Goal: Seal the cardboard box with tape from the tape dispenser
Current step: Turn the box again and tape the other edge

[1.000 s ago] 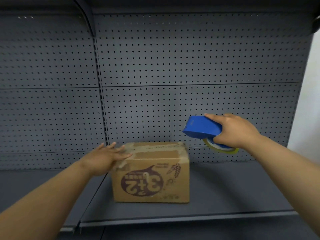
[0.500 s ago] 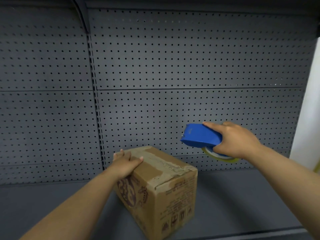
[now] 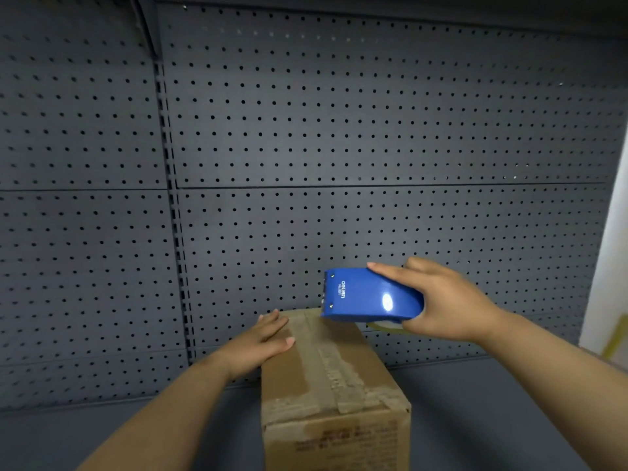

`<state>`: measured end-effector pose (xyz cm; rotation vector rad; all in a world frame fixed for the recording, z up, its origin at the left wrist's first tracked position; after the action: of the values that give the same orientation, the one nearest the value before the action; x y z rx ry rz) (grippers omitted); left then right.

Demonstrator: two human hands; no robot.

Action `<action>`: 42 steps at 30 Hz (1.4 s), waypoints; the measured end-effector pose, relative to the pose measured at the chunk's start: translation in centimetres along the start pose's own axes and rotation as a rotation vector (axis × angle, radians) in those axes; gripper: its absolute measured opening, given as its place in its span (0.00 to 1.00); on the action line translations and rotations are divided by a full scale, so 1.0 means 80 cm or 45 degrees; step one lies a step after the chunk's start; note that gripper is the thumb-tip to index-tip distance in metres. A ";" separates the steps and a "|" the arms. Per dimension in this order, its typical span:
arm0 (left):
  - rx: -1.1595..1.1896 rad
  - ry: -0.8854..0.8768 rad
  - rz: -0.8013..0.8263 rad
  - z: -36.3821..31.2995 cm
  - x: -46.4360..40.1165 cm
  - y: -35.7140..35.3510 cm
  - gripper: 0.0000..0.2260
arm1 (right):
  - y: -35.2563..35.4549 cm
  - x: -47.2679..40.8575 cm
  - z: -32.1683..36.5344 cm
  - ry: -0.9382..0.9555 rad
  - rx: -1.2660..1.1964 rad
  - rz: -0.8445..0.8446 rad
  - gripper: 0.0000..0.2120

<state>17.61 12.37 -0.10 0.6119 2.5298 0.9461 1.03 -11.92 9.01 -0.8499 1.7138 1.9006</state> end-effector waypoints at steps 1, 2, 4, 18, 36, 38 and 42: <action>0.012 0.000 0.014 0.000 -0.002 0.000 0.28 | -0.003 -0.003 0.002 0.023 -0.016 -0.006 0.38; 0.002 -0.001 0.020 0.000 -0.004 0.000 0.28 | -0.005 -0.005 0.004 0.047 -0.025 -0.013 0.39; -0.116 -0.057 -0.054 -0.001 -0.008 0.001 0.27 | -0.011 -0.009 0.008 0.100 -0.019 -0.033 0.40; 1.294 0.375 -0.154 -0.094 0.061 0.029 0.21 | -0.004 0.000 0.043 0.176 0.092 -0.024 0.39; 1.435 0.507 -0.149 -0.163 0.140 0.009 0.20 | 0.075 0.064 0.053 0.190 -0.042 -0.187 0.42; 1.447 0.507 -0.180 -0.171 0.144 0.003 0.19 | 0.081 0.069 0.051 0.195 -0.050 -0.193 0.42; 1.429 0.453 -0.225 -0.188 0.153 -0.008 0.07 | 0.094 0.076 0.047 0.209 -0.054 -0.190 0.41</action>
<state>0.04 10.38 7.83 0.4867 3.2212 -0.5836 -9.06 -9.67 10.32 -1.1454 1.6564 1.8167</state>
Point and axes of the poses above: each hand's wrist, its own x-axis away from the middle knuckle, its own y-axis out of the back of the hand, z = x × y, the point moved 1 cm from there along -x, towards the middle knuckle, and after that the axes turned 14 degrees about -z, right-handed, at the moved point
